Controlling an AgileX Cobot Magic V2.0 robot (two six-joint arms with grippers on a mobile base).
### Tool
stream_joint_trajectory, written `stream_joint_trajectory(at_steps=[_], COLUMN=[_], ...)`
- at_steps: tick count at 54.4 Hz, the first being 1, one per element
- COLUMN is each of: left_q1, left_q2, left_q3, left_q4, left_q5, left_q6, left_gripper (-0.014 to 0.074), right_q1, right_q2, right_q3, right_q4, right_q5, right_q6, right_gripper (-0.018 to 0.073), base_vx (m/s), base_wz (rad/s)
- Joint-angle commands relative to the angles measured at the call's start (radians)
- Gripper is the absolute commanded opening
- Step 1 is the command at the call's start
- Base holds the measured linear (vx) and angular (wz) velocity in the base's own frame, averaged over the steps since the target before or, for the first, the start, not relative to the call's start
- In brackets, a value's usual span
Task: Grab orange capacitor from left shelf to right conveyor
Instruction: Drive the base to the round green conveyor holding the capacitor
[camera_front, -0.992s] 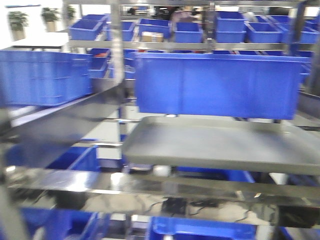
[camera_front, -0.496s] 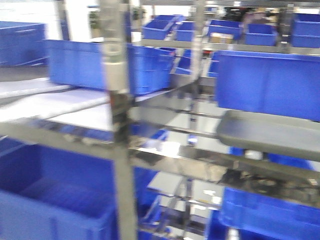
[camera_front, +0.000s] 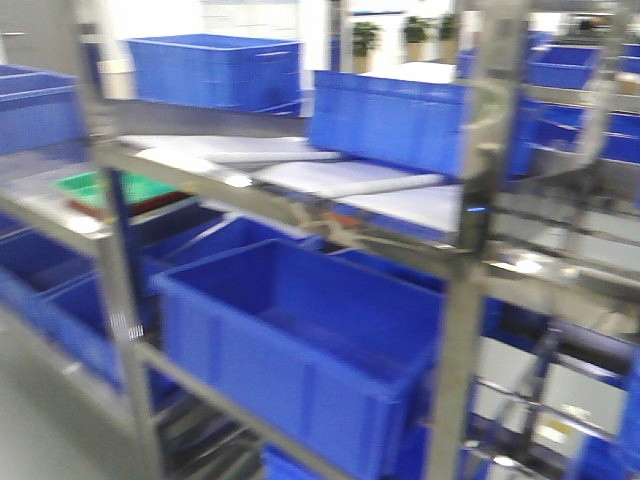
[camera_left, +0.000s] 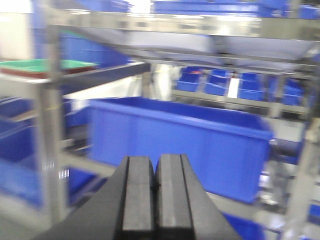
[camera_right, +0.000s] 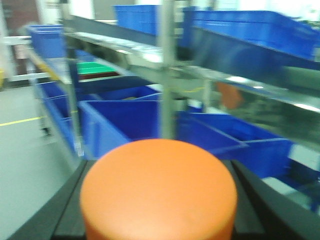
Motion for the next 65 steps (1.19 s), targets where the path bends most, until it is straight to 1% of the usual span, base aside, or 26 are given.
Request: stream_joint_trajectory(at_steps=[1, 34, 65], left_q1=[-0.008, -0.008, -0.008], left_q2=[-0.004, -0.004, -0.004], left_q3=[-0.03, -0.03, -0.03], left_q4=[-0.005, -0.005, -0.005], left_q5=[-0.081, -0.081, -0.081], left_q6=[-0.006, -0.006, -0.006], left_gripper=[-0.0006, -0.0006, -0.0006], right_q1=[-0.004, -0.004, -0.004], right_q2=[0.014, 0.014, 0.014], right_q3=[-0.027, -0.026, -0.026], right_q4=[-0.02, -0.02, -0.02], right_q5=[-0.088, -0.087, -0.087], right_q6=[-0.001, -0.001, -0.001], right_gripper=[-0.0008, -0.0008, -0.0008], base_vx=[-0.17, -0.13, 0.09], base_wz=[0.68, 0.61, 0.39])
